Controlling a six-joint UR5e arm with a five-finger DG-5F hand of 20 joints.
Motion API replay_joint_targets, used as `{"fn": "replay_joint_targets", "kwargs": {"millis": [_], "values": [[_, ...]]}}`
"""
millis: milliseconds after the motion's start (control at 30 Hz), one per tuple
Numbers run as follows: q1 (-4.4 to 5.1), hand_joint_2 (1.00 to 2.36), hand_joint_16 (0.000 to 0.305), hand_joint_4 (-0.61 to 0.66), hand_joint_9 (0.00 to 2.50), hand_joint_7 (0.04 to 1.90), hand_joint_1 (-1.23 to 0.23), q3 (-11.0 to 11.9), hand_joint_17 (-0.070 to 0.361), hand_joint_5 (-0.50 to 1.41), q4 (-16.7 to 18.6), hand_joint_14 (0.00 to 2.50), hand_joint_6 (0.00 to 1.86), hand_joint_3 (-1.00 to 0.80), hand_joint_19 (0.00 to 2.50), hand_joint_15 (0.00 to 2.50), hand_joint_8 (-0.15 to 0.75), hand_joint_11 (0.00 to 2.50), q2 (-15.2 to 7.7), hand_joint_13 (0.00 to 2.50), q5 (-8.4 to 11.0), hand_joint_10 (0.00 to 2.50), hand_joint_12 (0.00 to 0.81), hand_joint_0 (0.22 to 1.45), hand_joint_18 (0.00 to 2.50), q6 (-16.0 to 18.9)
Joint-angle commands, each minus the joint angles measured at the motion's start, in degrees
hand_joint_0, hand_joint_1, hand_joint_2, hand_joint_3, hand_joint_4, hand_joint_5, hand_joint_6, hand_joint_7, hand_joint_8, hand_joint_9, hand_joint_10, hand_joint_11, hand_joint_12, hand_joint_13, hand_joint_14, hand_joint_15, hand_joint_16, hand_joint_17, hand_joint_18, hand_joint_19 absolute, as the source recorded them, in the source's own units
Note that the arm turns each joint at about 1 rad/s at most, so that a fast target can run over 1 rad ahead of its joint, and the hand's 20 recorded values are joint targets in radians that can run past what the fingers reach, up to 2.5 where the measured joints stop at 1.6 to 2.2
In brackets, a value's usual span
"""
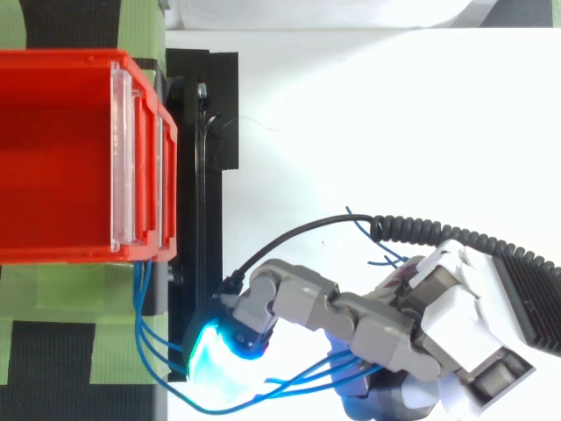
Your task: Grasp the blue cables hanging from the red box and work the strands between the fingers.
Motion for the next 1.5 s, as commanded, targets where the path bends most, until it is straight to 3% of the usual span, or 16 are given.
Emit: {"fn": "replay_joint_targets", "kwargs": {"millis": [0, 233, 400, 667, 767, 900, 1167, 1300, 1333, 1400, 1467], "values": [[-0.01, 1.00, 0.046, 0.23, 0.99, 1.49, -0.68, -0.03, 0.104, 0.32, 0.00, 2.50, 0.10, -0.95, 1.18, 1.64, 0.384, 2.50, -0.05, 1.08, 0.00, 2.50, 0.419, 0.74, 1.46, 0.00], [-0.01, 1.00, 0.046, 0.24, 0.99, 1.46, -0.66, -0.03, 0.104, 0.32, 0.00, 2.50, 0.21, -1.00, 1.18, 1.64, 0.384, 2.50, -0.05, 1.08, 0.00, 2.50, 0.419, 0.74, 1.46, 0.00], [-0.01, 1.00, 0.046, 0.24, 0.99, 1.37, -0.66, -0.03, 0.104, 0.30, 0.00, 2.50, 0.45, -1.00, 1.18, 1.64, 0.384, 2.50, -0.05, 1.08, 0.00, 2.50, 0.419, 0.77, 1.46, 0.00], [-0.01, 1.00, 0.046, 0.23, 0.99, 1.33, -0.65, -0.03, 0.104, 0.30, 0.00, 2.50, 0.58, -0.97, 1.18, 1.64, 0.384, 2.50, -0.05, 1.08, 0.00, 2.50, 0.419, 0.82, 1.46, 0.00], [-0.01, 1.00, 0.046, 0.22, 0.99, 1.33, -0.64, 0.06, 0.104, 0.31, 0.00, 2.50, 0.58, -0.91, 1.18, 1.64, 0.384, 2.50, -0.05, 1.08, 0.00, 2.50, 0.419, 0.85, 1.46, -0.09], [-0.01, 1.00, 0.046, 0.23, 0.99, 1.38, -0.63, -0.03, 0.104, 0.31, -0.09, 2.50, 0.43, -0.95, 1.18, 1.64, 0.384, 2.50, -0.05, 1.08, 0.00, 2.50, 0.419, 0.83, 1.46, 0.00], [-0.01, 1.00, 0.046, 0.24, 0.99, 1.42, -0.62, -0.03, 0.104, 0.31, -2.28, 2.50, 0.32, -0.99, 1.18, 1.64, 0.384, 2.50, -0.05, 1.08, 0.62, 2.50, 0.419, 0.80, 1.46, -0.44], [-0.53, 1.00, 0.046, 0.23, 0.99, 1.42, -0.61, -0.03, 0.104, 0.31, -2.37, 2.50, 0.31, -1.00, 1.18, 1.64, 0.384, 2.50, -0.05, 1.08, 1.58, 2.50, 0.419, 0.80, 1.46, -2.37], [-0.80, 1.00, 0.046, 0.23, 0.99, 1.42, -0.61, -0.03, 0.104, 0.31, -1.14, 2.50, 0.31, -0.99, 1.18, 1.64, 0.384, 2.50, -0.05, 1.08, 3.78, 2.50, 0.419, 0.80, 1.46, -4.04], [-0.89, 1.00, 0.046, 0.23, 0.99, 1.41, -0.61, -0.03, 0.104, 0.31, 0.18, 2.50, 0.31, -1.00, 1.18, 1.64, 0.384, 2.50, -0.05, 1.08, 5.45, 2.50, 0.419, 0.80, 1.46, -4.57], [-0.89, 1.00, 0.046, 0.23, 0.99, 1.41, -0.61, -0.03, 0.104, 0.31, 0.18, 2.50, 0.31, -1.00, 1.18, 1.64, 0.384, 2.50, -0.05, 1.08, 5.45, 2.50, 0.419, 0.80, 1.46, -4.57]]}}
